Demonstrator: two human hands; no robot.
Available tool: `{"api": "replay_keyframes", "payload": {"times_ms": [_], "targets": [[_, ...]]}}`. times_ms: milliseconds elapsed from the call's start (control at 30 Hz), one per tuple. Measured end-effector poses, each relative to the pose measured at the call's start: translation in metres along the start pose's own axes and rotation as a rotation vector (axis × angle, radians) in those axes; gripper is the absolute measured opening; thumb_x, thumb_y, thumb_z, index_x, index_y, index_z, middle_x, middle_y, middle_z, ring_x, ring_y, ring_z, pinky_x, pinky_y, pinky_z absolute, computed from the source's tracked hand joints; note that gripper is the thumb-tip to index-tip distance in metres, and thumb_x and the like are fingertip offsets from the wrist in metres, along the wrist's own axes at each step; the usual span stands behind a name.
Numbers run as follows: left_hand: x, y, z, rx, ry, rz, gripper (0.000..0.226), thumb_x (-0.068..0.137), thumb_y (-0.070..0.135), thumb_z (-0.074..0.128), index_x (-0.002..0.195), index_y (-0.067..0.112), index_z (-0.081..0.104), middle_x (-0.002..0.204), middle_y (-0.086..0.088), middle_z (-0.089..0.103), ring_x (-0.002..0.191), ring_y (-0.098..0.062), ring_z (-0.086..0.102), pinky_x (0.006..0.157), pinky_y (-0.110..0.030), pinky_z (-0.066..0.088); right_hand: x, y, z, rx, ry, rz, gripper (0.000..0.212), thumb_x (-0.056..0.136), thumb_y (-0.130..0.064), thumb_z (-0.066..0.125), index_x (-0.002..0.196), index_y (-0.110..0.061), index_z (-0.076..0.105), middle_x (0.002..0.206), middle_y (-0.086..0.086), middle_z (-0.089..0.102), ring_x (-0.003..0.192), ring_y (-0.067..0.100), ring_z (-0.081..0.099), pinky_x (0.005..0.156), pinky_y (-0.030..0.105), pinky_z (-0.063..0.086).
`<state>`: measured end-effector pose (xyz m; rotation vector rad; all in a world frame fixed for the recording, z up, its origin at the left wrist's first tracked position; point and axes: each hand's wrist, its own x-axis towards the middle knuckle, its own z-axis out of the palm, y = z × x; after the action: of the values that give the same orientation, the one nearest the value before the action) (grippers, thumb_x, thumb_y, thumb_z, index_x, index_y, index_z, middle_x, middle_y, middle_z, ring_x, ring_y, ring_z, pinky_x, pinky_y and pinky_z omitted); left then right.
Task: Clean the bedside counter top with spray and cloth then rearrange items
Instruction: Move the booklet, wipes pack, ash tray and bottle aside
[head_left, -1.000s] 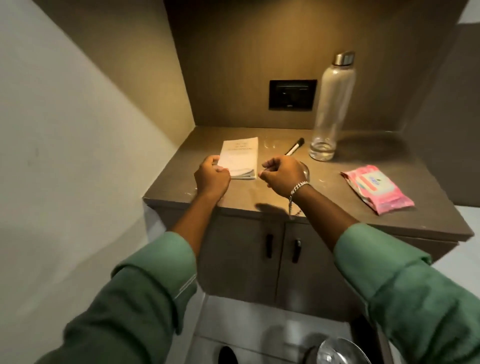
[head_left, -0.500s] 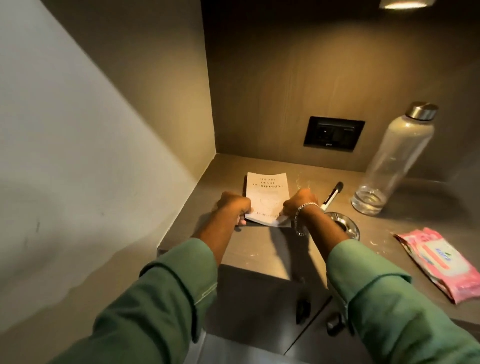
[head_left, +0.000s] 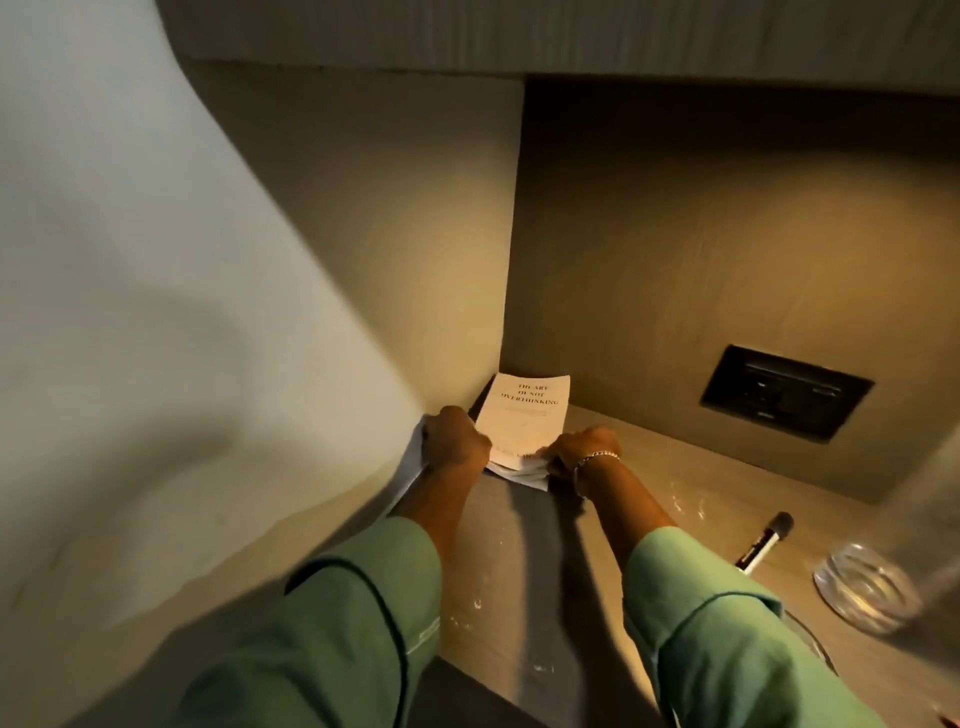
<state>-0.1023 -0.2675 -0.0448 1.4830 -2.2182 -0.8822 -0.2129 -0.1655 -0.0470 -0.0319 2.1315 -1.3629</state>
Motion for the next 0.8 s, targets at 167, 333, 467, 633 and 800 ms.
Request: {"api": "replay_keyframes", "payload": {"times_ms": [167, 333, 467, 633, 800], "targets": [[-0.004, -0.017, 0.008, 0.246, 0.017, 0.186, 0.028, 0.085, 0.022, 0.069, 0.106, 0.005, 0.065, 0.111, -0.013, 0.069, 0.099, -0.028, 0.067, 0.082, -0.032, 0.057, 0.002, -0.001, 0.017, 0.019, -0.033, 0.022, 0.017, 0.077, -0.004, 0.079, 0.08, -0.006, 0.062, 0.092, 0.015, 0.073, 0.071, 0.026, 0.07, 0.068, 0.034, 0.062], [-0.014, -0.019, 0.009, 0.283, -0.06, 0.301, 0.031, 0.086, 0.021, 0.066, 0.113, 0.007, 0.063, 0.114, -0.013, 0.068, 0.1, -0.03, 0.066, 0.084, -0.037, 0.057, 0.008, 0.008, 0.021, -0.179, 0.024, -0.104, 0.023, 0.087, -0.012, 0.067, 0.108, -0.005, 0.065, 0.097, 0.007, 0.06, 0.083, 0.02, 0.055, 0.07, 0.03, 0.045], [-0.028, -0.014, 0.002, 0.212, -0.093, 0.326, 0.037, 0.083, 0.023, 0.068, 0.116, 0.007, 0.062, 0.117, -0.015, 0.066, 0.103, -0.034, 0.064, 0.085, -0.041, 0.057, -0.006, 0.019, 0.01, -0.152, 0.095, -0.194, 0.016, 0.083, -0.012, 0.072, 0.094, -0.001, 0.072, 0.087, 0.008, 0.069, 0.083, 0.022, 0.065, 0.073, 0.033, 0.054], [-0.077, 0.032, 0.017, -0.016, -0.141, 0.359, 0.03, 0.072, 0.011, 0.065, 0.102, 0.01, 0.068, 0.114, -0.02, 0.065, 0.106, -0.038, 0.061, 0.09, -0.038, 0.05, -0.062, 0.042, -0.051, 0.079, 0.122, -0.25, 0.012, 0.083, 0.002, 0.068, 0.094, 0.002, 0.073, 0.08, 0.013, 0.072, 0.069, 0.02, 0.068, 0.068, 0.034, 0.061], [-0.166, 0.091, 0.058, -0.193, -0.37, 0.588, 0.014, 0.074, 0.006, 0.063, 0.082, 0.01, 0.075, 0.088, -0.014, 0.074, 0.089, -0.03, 0.066, 0.077, -0.026, 0.047, -0.126, 0.095, -0.163, 0.057, 0.435, -0.28, 0.006, 0.077, 0.001, 0.073, 0.083, -0.002, 0.076, 0.065, 0.004, 0.067, 0.051, 0.011, 0.058, 0.056, 0.025, 0.055]]}}
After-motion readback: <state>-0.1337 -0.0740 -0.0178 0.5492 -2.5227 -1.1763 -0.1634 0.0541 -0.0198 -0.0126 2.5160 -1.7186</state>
